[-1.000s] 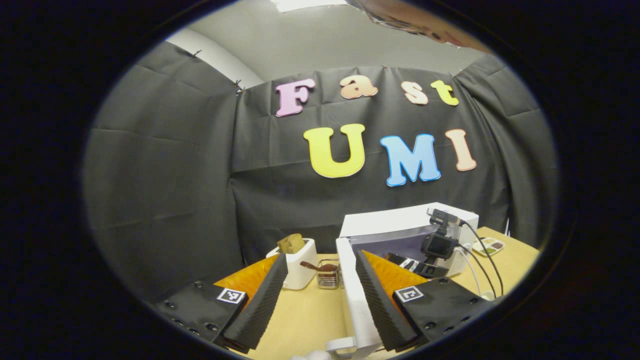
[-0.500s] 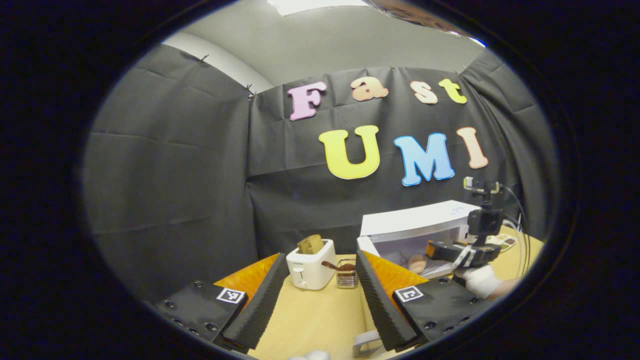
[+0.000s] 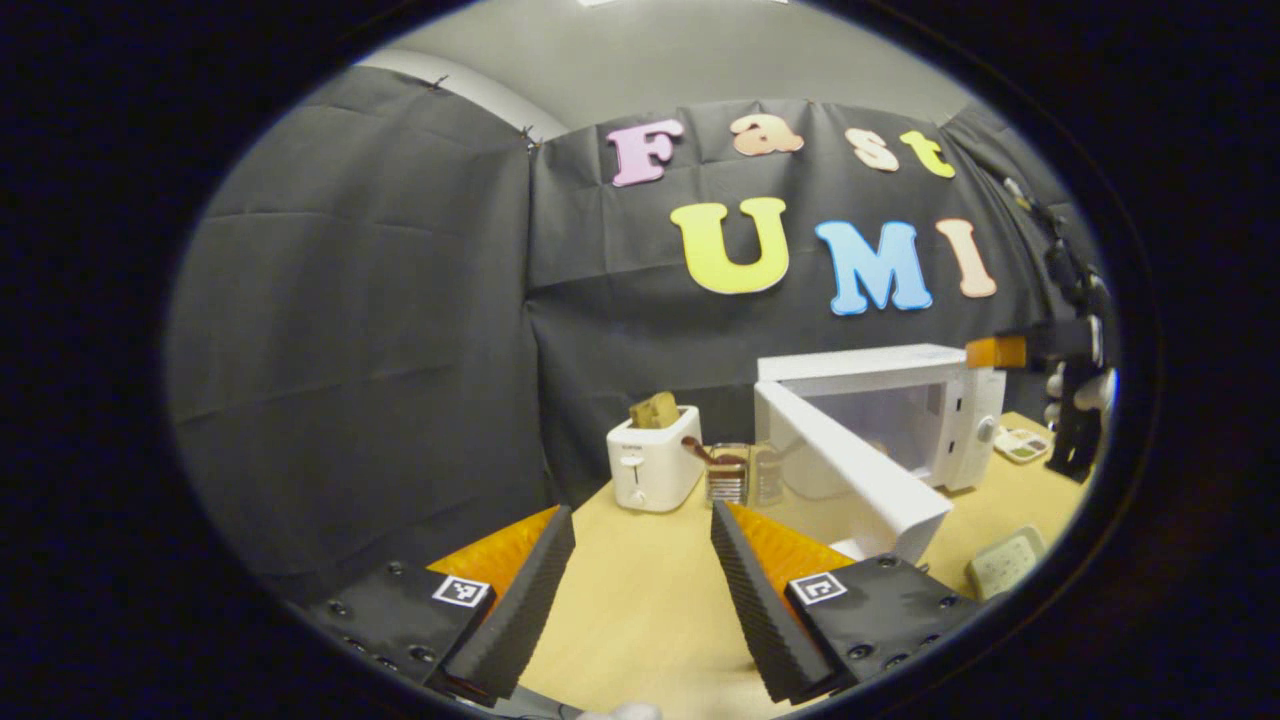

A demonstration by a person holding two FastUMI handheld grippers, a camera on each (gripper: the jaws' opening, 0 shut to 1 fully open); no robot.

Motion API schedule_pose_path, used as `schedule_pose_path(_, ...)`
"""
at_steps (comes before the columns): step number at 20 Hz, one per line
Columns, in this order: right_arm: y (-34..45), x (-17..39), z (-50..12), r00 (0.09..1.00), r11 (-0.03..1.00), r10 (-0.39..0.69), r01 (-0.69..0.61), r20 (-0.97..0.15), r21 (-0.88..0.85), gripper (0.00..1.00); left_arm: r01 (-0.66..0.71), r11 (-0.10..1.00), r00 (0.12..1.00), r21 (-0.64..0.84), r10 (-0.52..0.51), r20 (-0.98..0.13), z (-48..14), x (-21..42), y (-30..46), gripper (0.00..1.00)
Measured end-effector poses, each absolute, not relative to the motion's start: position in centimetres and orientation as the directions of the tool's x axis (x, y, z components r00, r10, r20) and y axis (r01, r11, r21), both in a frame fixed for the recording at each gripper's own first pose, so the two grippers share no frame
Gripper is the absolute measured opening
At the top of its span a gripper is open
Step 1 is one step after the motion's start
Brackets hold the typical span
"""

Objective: Open the microwave oven with the left hand, put the food in, and close the microwave oven.

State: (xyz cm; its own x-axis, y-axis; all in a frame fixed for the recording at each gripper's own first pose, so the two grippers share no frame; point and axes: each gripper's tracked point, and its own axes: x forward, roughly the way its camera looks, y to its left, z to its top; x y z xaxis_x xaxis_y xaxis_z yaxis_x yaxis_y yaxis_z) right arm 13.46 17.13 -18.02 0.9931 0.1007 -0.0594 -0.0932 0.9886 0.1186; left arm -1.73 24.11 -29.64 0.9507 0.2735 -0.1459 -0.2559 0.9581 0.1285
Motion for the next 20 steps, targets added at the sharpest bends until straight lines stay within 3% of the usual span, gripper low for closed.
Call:
schedule_pose_path(7, 13.3, 8.5, -11.9, 0.993, 0.989, 0.115, -0.114, -0.008, 0.098, 0.98, -0.224, 0.960, 0.945, 0.167, 0.256, -0.204, -33.2, -3.9, 21.6, 0.93)
schedule_pose_path(12, 10.6, 7.1, -11.5, 0.996, 0.992, 0.091, -0.089, -0.017, 0.093, 0.98, -0.199, 0.967, 0.943, 0.160, 0.233, -0.235, -34.6, -4.2, 18.4, 0.92)
schedule_pose_path(20, 5.7, 6.4, -12.8, 0.999, 0.994, 0.018, -0.013, -0.044, 0.112, 0.98, -0.017, 0.993, 0.967, 0.121, 0.047, -0.249, -35.0, -1.7, 6.9, 0.92)
